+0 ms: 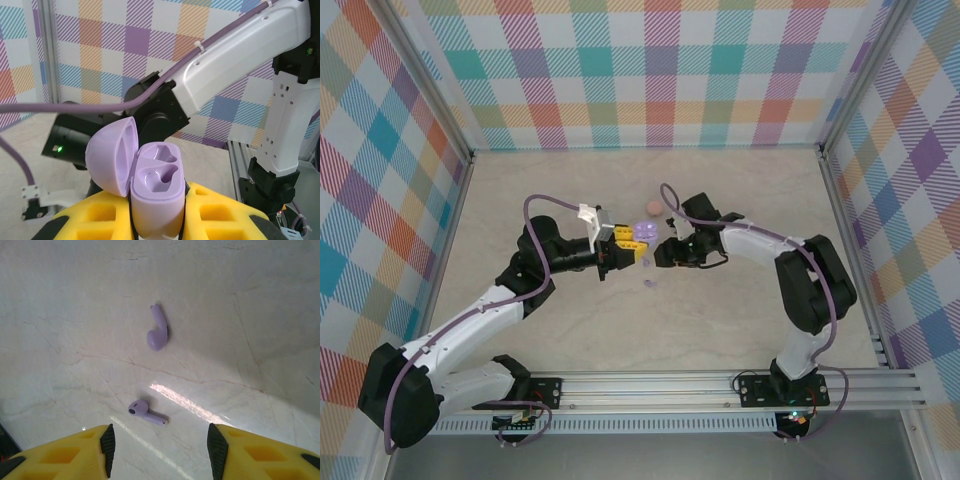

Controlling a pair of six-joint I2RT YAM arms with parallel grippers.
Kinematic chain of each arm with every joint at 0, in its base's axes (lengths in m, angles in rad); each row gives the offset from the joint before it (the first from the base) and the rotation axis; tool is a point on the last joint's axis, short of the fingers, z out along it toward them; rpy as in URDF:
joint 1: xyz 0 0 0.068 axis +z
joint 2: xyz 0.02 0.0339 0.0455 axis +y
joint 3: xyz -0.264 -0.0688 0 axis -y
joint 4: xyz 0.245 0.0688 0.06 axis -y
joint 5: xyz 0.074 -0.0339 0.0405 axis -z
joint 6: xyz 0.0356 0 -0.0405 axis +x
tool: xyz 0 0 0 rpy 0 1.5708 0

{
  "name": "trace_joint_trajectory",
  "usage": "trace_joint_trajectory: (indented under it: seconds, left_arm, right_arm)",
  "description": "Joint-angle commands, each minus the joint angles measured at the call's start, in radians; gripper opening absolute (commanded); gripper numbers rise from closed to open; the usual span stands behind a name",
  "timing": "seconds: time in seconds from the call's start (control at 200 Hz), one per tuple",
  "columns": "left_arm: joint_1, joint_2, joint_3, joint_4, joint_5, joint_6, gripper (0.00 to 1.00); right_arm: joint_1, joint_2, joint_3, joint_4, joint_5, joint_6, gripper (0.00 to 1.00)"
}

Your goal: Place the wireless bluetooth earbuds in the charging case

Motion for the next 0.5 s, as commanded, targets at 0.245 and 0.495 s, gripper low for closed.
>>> trace_joint_trajectory:
  seconds: [0.245, 0.495]
  left_arm:
    - [0.009, -0.026, -0.019, 0.011, 0.015, -0.013, 0.21]
    - [0.009, -0.028, -0.025, 0.013, 0.012, -0.013, 0.21]
  right_arm:
    - [0.085, 0.173, 0.199, -0.057, 0.128, 0.065, 0.48]
    - [0.121, 0.255, 0.299, -0.139, 0.219, 0.071, 0.46]
